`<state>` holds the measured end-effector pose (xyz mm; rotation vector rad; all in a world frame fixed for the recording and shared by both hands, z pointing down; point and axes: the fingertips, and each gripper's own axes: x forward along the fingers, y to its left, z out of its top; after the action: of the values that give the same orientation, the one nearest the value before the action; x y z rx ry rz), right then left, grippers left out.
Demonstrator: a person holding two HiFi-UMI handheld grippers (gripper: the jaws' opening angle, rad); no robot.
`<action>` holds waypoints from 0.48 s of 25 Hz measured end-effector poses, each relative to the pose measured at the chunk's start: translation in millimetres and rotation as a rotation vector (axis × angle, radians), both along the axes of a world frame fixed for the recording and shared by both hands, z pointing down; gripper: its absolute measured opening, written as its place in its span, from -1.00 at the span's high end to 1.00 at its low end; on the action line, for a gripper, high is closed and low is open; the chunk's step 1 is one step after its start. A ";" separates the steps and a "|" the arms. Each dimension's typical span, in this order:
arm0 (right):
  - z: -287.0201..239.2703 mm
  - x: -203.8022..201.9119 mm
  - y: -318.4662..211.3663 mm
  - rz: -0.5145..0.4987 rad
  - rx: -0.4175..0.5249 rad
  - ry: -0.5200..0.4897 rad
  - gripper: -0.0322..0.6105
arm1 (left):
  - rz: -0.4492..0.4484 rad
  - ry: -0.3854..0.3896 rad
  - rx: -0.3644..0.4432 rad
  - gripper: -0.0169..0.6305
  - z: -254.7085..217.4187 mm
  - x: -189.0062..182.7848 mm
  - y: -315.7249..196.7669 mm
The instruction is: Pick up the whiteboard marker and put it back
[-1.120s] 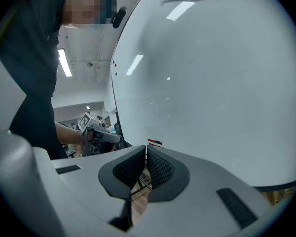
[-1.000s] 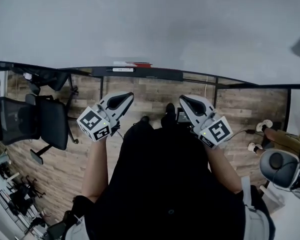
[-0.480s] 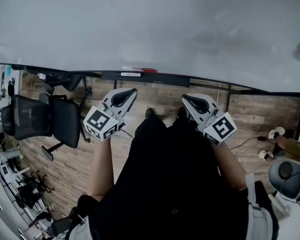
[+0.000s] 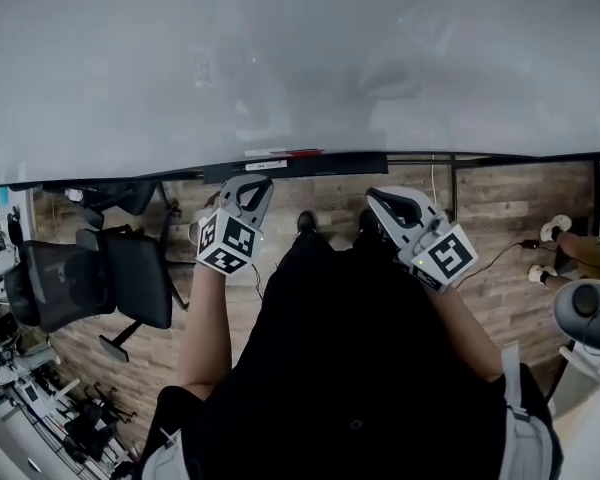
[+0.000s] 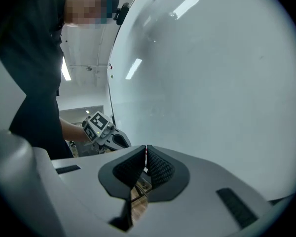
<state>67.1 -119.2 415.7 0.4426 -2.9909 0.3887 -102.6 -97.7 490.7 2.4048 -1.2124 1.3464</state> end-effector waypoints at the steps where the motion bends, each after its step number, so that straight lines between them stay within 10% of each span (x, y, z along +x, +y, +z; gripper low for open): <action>1: -0.4 -3.4 1.0 0.010 -0.001 0.008 0.84 | 0.016 -0.030 -0.008 0.93 6.7 -4.2 -0.6; 12: 4.8 -9.9 11.8 0.094 -0.006 0.088 0.84 | 0.113 -0.116 -0.041 0.71 53.9 -24.8 -7.0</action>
<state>57.1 -107.4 420.5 0.5855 -2.8914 0.3753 -127.4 -104.7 544.6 2.4302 -1.0778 1.5476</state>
